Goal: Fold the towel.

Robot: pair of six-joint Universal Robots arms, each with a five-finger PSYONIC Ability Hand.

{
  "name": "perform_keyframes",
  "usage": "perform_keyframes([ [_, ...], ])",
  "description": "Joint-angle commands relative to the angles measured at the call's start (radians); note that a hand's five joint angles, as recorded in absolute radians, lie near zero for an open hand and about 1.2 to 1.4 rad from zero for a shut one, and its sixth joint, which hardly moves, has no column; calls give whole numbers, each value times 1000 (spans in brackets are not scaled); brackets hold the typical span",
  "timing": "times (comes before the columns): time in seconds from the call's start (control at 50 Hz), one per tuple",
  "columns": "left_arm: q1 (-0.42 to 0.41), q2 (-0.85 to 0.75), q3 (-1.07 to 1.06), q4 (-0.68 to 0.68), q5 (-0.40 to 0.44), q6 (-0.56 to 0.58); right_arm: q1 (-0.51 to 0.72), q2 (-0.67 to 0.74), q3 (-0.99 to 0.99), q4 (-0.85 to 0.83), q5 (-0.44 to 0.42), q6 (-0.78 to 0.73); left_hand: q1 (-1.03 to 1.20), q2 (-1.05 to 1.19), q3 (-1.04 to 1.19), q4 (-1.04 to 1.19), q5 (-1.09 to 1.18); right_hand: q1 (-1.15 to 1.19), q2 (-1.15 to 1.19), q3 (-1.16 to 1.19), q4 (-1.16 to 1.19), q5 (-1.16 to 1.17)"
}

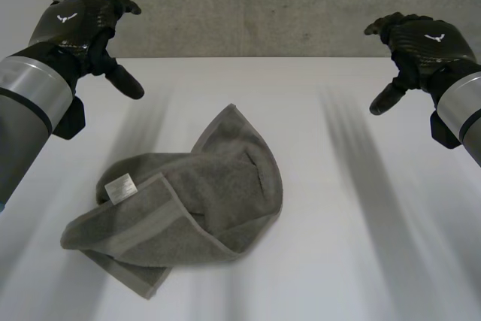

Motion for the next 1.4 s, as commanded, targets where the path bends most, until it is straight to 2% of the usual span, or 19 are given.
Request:
perform_keyframes([
  [0.02, -22, 50, -111, 8, 122, 126, -6, 6, 15, 28, -209, -108, -80, -49, -51, -59, -29, -74, -76, -43, -76, -62],
  [0.04, -22, 50, -112, 8, 122, 127, -6, 14, 25, 46, -270, -143, -80, -49, -51, -59, -29, -74, -76, -43, -76, -62],
  [0.06, -22, 58, -156, 12, 156, 172, -6, 14, 25, 47, -271, -143, -74, -43, -51, -59, -23, -74, -76, -43, -76, -62],
  [0.08, -20, 61, -194, 11, 185, 212, -6, 18, 44, 65, -323, -181, -71, -40, -51, -59, -20, -74, -76, -43, -76, -62],
  [0.14, -22, 55, -262, 11, 217, 274, 0, 44, 95, 76, -390, -272, -71, -40, -51, -59, -20, -74, -76, -43, -76, -62],
  [0.26, -31, 40, -343, 3, 231, 303, 22, 139, 167, 67, -432, -488, -68, -37, -51, -59, -17, -74, -76, -43, -76, -62],
  [0.36, -57, -25, -394, 6, 231, 308, 54, 228, 175, 65, -437, -583, -68, -37, -51, -59, -17, -74, -76, -43, -76, -62],
  [0.48, -77, -72, -402, 9, 224, 312, 92, 322, 172, 4, -434, -584, -60, -29, -51, -59, -8, -74, -76, -43, -76, -62],
  [0.64, -91, -189, -374, 6, 216, 335, 146, 368, 166, -128, -417, -516, -33, -2, -51, -59, 18, -74, -76, -43, -76, -62],
  [0.74, -89, -269, -356, -8, 208, 461, 168, 403, 150, -171, -389, -486, 5, 36, -51, -59, 56, -74, -76, -43, -76, -62],
  [0.8, -84, -281, -356, -9, 196, 489, 181, 426, 137, -174, -371, -484, 26, 57, -51, -59, 77, -74, -76, -43, -76, -62],
  [0.82, -81, -289, -354, -9, 176, 509, 181, 426, 137, -174, -371, -484, 101, 132, -51, -59, 153, -74, -76, -43, -76, -62],
  [0.92, -83, -295, -354, -8, 119, 521, 200, 460, 107, -174, -340, -462, 287, 318, -51, -59, 338, 130, 128, -43, -76, 142],
  [0.96, -89, -293, -354, -5, 101, 523, 211, 482, 92, -177, -337, -435, 404, 435, -51, -59, 455, 302, 300, -43, -76, 314],
  [1.08, -91, -283, -351, -2, 96, 523, 226, 523, 72, -177, -340, -401, 422, 453, -51, -59, 473, 573, 571, -43, -76, 585],
  [1.12, -86, -279, -351, 2, 93, 523, 232, 528, 66, -176, -340, -393, 431, 462, -51, -59, 482, 880, 878, -43, -76, 892],
  [1.14, -86, -279, -351, 2, 93, 523, 232, 528, 66, -176, -340, -393, 431, 462, -51, -59, 482, 881, 879, -43, -76, 893],
  [1.18, -86, -278, -351, 2, 93, 523, 232, 522, 66, -177, -352, -368, 443, 473, -51, -59, 494, 1146, 1144, -43, -76, 1158],
  [1.4, -77, -230, -370, 5, 93, 513, 223, 444, 81, -205, -420, -229, 572, 603, -51, -59, 623, 1147, 1146, -43, -76, 1159],
])
